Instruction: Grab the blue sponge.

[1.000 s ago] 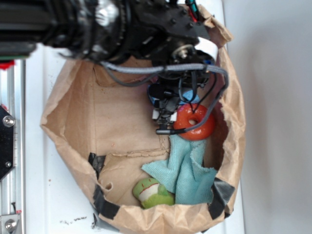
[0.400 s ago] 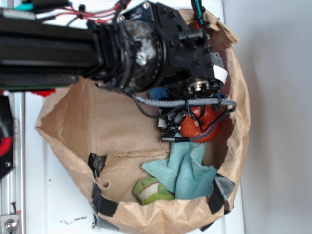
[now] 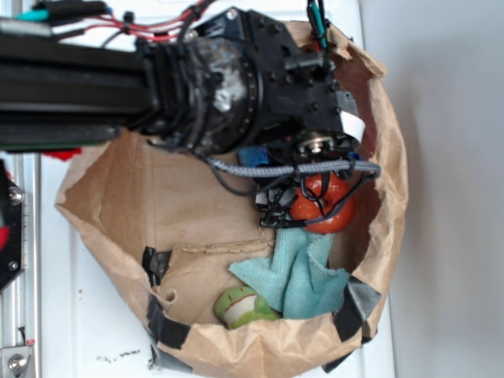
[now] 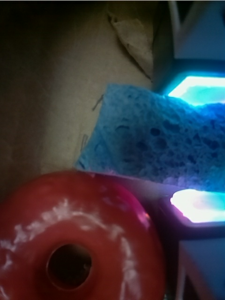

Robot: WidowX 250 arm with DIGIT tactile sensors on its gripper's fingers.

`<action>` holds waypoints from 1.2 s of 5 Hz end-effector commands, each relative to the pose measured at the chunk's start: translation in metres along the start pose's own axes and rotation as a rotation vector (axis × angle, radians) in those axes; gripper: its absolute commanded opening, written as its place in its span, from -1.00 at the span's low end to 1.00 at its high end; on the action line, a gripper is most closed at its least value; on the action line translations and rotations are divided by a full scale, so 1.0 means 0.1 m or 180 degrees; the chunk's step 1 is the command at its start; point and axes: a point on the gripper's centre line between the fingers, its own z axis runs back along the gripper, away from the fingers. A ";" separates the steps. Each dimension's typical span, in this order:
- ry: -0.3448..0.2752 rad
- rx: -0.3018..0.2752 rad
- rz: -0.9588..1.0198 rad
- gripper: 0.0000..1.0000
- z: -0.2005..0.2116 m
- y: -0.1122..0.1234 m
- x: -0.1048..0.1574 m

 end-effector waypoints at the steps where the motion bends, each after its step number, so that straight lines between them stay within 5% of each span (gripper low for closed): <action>1: -0.0259 -0.0297 0.0038 -1.00 0.64 0.08 0.08; 3: -0.0141 -0.0450 0.0125 -1.00 1.20 0.12 0.02; 4: -0.0049 -0.0247 0.0073 -1.00 1.49 -0.03 -0.06; 6: -0.0336 0.0200 -0.0100 -1.00 1.79 -0.38 -0.25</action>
